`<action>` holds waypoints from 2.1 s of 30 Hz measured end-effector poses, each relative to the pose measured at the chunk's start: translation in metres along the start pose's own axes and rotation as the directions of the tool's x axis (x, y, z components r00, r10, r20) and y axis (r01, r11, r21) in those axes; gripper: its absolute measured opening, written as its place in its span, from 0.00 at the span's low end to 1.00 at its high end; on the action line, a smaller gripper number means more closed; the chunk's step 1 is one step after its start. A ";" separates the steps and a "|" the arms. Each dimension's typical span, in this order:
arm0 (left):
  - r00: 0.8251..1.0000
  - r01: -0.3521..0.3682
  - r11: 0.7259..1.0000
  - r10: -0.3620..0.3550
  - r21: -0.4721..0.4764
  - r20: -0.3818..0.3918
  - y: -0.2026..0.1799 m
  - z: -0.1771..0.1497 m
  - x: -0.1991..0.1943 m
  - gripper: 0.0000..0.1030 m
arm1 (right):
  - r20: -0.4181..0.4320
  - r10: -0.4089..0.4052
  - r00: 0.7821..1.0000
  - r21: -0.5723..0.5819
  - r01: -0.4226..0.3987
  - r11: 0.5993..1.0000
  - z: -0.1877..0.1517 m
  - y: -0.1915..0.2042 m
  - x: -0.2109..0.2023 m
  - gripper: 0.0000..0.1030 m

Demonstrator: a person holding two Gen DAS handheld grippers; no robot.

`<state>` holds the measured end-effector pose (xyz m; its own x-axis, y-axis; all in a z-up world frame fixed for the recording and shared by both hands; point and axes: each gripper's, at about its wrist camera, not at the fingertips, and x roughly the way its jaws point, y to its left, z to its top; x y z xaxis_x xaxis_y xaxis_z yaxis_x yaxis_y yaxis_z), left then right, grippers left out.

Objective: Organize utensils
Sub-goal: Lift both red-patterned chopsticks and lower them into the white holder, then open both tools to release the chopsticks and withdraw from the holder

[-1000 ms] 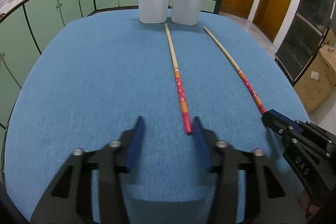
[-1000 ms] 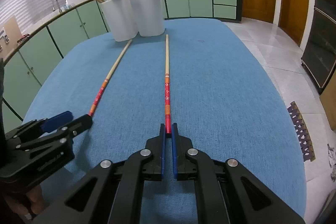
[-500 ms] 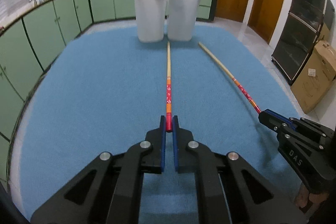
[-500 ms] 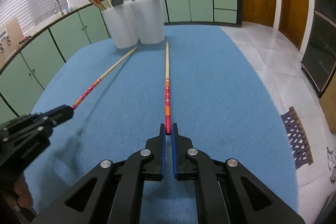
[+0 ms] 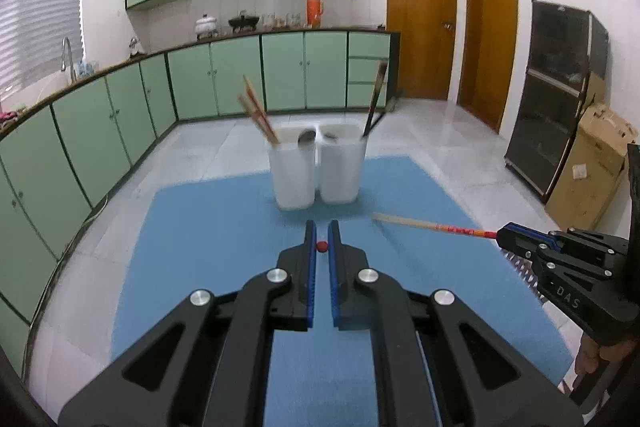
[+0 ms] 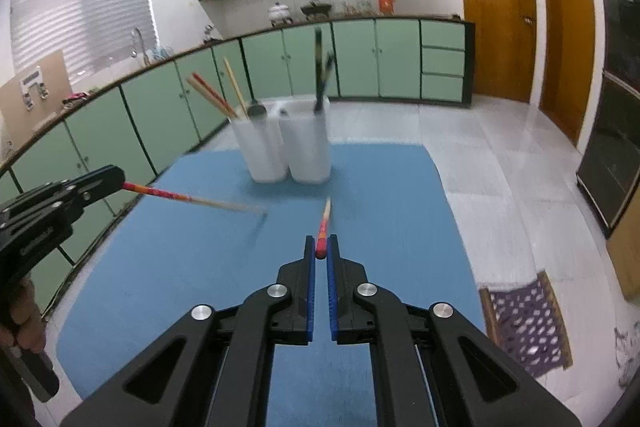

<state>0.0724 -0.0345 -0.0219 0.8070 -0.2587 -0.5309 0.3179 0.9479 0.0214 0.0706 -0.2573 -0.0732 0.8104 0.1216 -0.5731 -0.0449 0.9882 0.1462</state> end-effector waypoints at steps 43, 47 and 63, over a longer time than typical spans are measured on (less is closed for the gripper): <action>0.940 0.022 0.999 -0.030 0.027 0.339 0.025 0.226 0.027 0.05 | 0.153 0.168 0.974 -0.255 -0.126 0.959 0.269 0.057 0.016 0.05; 0.944 0.007 1.000 -0.015 0.027 0.330 0.022 0.232 0.060 0.05 | 0.164 0.134 0.977 -0.240 -0.092 0.966 0.280 0.051 0.051 0.05; 0.995 0.002 1.000 -0.001 -0.001 0.101 0.042 0.178 0.178 0.05 | 0.038 0.093 0.995 -0.183 -0.085 0.979 0.234 0.023 0.153 0.05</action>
<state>0.3178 -0.0737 0.0353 0.8526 -0.2774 -0.4428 0.3184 0.9478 0.0194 0.3308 -0.2375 0.0313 0.8243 0.2097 -0.5258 -0.2198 0.9746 0.0440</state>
